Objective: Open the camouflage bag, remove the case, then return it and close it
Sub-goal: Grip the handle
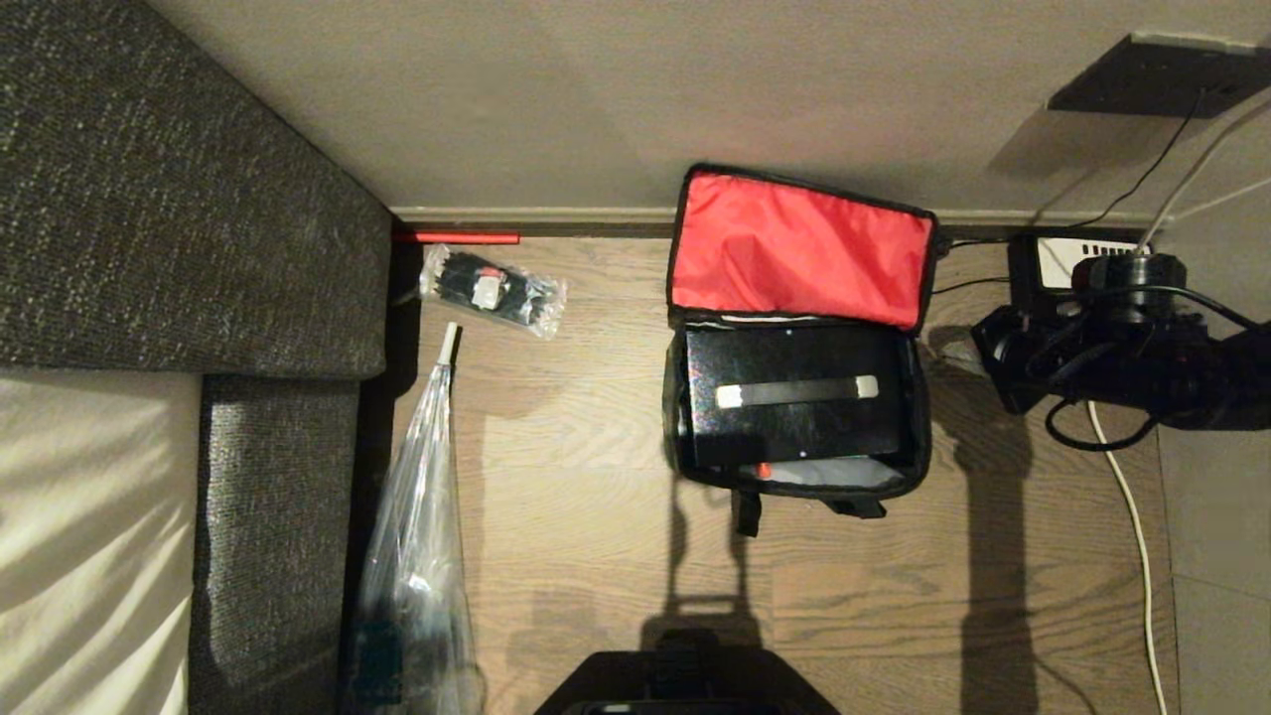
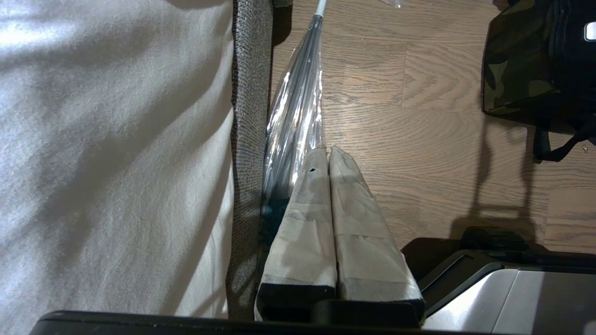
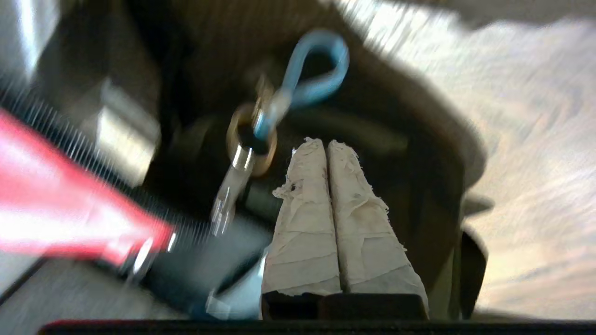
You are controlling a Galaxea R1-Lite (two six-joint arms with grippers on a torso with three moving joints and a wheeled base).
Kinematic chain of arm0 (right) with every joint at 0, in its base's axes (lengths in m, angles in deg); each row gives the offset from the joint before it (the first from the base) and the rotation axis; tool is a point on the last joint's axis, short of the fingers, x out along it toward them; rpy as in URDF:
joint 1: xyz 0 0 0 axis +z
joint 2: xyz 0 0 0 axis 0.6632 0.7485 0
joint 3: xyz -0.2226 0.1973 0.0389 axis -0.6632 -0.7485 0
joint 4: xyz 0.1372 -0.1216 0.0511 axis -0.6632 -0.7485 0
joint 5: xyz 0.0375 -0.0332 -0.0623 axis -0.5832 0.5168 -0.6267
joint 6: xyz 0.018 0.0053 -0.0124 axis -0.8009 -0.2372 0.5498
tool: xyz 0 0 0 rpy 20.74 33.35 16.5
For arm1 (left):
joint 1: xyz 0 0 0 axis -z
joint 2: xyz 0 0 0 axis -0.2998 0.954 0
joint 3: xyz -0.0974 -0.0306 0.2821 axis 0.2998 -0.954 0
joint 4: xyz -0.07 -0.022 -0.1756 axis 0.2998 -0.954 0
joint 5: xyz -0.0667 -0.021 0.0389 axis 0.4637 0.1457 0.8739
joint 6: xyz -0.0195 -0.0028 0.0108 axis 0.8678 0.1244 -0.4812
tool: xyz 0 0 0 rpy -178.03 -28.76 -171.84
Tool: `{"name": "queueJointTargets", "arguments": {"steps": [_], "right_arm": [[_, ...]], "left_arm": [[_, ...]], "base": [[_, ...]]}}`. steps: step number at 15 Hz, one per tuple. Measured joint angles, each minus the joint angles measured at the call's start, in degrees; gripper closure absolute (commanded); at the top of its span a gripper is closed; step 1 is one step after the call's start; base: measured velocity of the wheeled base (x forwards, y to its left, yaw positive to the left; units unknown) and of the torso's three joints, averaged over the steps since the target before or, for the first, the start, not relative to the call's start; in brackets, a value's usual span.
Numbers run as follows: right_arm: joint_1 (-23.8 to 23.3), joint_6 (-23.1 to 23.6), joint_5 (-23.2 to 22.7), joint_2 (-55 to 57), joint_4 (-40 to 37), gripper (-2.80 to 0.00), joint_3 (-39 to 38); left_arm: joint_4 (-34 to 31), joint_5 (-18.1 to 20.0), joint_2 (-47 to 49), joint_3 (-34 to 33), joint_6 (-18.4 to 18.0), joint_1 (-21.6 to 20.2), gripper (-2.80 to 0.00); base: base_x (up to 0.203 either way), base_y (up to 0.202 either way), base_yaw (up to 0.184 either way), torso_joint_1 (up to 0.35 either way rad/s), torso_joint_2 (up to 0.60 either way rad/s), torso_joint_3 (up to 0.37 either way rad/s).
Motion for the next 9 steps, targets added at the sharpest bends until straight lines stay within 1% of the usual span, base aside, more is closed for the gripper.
{"name": "queueJointTargets", "arguments": {"steps": [1,2,4,9], "right_arm": [[0.3,0.0,2.3,1.2,-2.0,-2.8,2.2],[0.4,0.0,3.6,2.1,-3.8,-2.8,4.3],[0.6,-0.1,4.2,3.6,-6.1,-2.8,8.0],[1.4,-0.7,4.6,5.4,-4.7,-2.8,10.9]], "left_arm": [[0.0,0.0,0.0,0.0,0.0,0.0,0.0],[0.0,0.0,0.0,0.0,0.0,0.0,0.0],[0.0,0.0,0.0,0.0,0.0,0.0,0.0],[0.0,0.0,0.0,0.0,0.0,0.0,0.0]], "base": [[0.0,0.0,0.0,0.0,0.0,0.0],[0.0,0.0,0.0,0.0,0.0,0.0],[0.0,0.0,0.0,0.0,0.0,0.0],[0.0,0.0,0.0,0.0,0.0,0.0]]}}
